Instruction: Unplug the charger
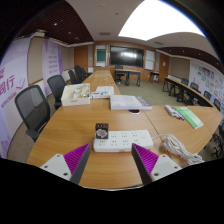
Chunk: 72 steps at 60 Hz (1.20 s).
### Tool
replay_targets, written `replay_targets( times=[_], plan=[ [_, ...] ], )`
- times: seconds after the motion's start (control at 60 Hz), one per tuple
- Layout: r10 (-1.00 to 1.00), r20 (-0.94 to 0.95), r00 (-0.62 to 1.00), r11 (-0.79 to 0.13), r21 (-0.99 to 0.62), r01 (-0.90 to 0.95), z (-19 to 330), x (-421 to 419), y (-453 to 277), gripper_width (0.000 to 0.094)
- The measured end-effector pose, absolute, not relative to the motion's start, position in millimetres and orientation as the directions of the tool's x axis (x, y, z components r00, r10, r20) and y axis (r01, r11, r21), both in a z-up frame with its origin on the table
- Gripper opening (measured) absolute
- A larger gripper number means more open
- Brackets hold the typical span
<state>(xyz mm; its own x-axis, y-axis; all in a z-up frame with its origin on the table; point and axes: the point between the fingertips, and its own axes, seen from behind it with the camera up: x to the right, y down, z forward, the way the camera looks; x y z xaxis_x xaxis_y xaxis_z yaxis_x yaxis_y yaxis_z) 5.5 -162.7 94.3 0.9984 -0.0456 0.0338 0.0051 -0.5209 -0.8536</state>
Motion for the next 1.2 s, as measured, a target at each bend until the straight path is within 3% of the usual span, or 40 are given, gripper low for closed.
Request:
replay_targets(
  times=[0.233, 0.333, 0.433, 0.55, 0.717, 0.833, 0.883, 0.95, 1.0, 1.1, 1.2],
  plan=[
    [-0.068, 0.035, 0.997, -0.512, -0.859, -0.005, 48, -20, -54, 0.0837],
    [-0.087, 0.039, 0.995, -0.518, -0.856, -0.012, 33, -18, -30, 0.0672],
    [-0.093, 0.054, 0.994, -0.529, -0.849, -0.003, 26, -17, -23, 0.0396],
    [-0.084, 0.023, 0.996, -0.525, -0.85, -0.025, 24, -18, -22, 0.035],
    [-0.082, 0.023, 0.996, -0.532, -0.846, -0.024, 25, -18, -21, 0.0214],
    [-0.087, 0.036, 0.996, -0.546, -0.838, -0.017, 25, -17, -20, 0.0193],
    [-0.083, 0.052, 0.995, -0.479, -0.878, 0.006, 60, -16, -14, 0.0192],
    [-0.066, 0.109, 0.992, -0.277, -0.957, 0.087, 162, -22, -2, 0.0191],
    [-0.048, 0.086, 0.995, -0.209, -0.975, 0.074, 225, -30, 5, 0.0189],
    [-0.077, 0.022, 0.997, -0.144, -0.99, 0.011, 273, 14, 20, 0.019],
    [-0.116, 0.032, 0.993, -0.157, -0.987, 0.014, 267, 70, 22, 0.0194]
  ],
)
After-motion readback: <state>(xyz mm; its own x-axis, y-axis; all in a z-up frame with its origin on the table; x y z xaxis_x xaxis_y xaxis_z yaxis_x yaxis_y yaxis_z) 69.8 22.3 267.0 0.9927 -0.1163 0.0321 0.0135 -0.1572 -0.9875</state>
